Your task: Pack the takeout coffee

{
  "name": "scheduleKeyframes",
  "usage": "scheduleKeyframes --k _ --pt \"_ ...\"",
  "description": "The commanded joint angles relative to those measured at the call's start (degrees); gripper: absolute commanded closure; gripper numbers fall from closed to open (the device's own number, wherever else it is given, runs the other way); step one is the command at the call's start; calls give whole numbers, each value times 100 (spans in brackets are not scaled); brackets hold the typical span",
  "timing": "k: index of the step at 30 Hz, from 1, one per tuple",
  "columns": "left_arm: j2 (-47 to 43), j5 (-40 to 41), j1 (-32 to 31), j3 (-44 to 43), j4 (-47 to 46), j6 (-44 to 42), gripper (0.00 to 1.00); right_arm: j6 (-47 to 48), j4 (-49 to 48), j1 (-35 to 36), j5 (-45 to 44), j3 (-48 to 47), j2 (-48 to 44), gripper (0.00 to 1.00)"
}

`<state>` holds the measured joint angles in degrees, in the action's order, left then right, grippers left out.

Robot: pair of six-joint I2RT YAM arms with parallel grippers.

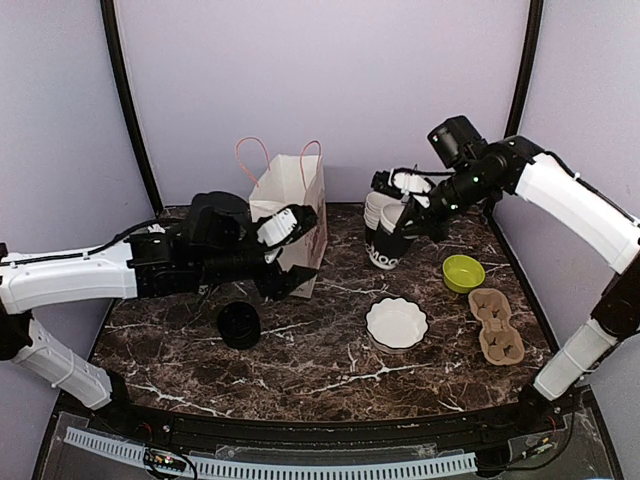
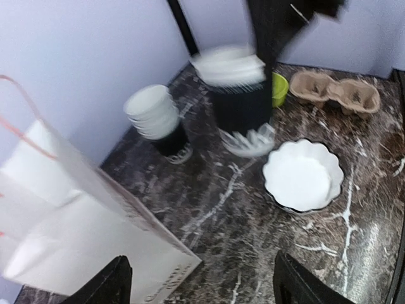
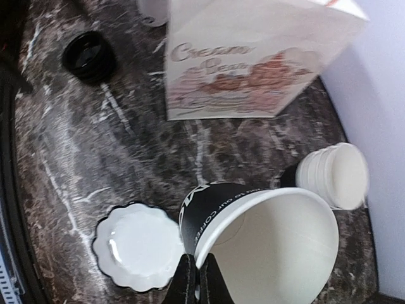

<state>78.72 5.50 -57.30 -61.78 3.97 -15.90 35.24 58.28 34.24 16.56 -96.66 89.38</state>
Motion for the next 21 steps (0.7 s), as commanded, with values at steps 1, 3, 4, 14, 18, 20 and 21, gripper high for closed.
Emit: scheduleKeyframes --k 1,3,4,14,18,20,21 --pt "-1127 1653 -6 164 -276 -249 17 280 -181 906 75 951 -401 100" --pt "-1252 2070 61 191 -349 -442 14 334 -215 1385 47 1170 -358 100" --pt "-1233 2138 92 165 -262 -454 14 360 -232 1600 -17 1235 -295 100" --pt "-1042 1763 210 228 -270 -38 17 407 -534 2905 -612 1455 531 100" --pt "-1181 1720 207 190 -338 -154 17 278 -804 3051 -693 1691 664 100" --pt "-1197 1762 216 172 -373 -270 16 217 -907 3114 -784 1776 708 100" --pt "-1180 1788 218 160 -356 -307 16 212 -937 3134 -812 1807 717 100"
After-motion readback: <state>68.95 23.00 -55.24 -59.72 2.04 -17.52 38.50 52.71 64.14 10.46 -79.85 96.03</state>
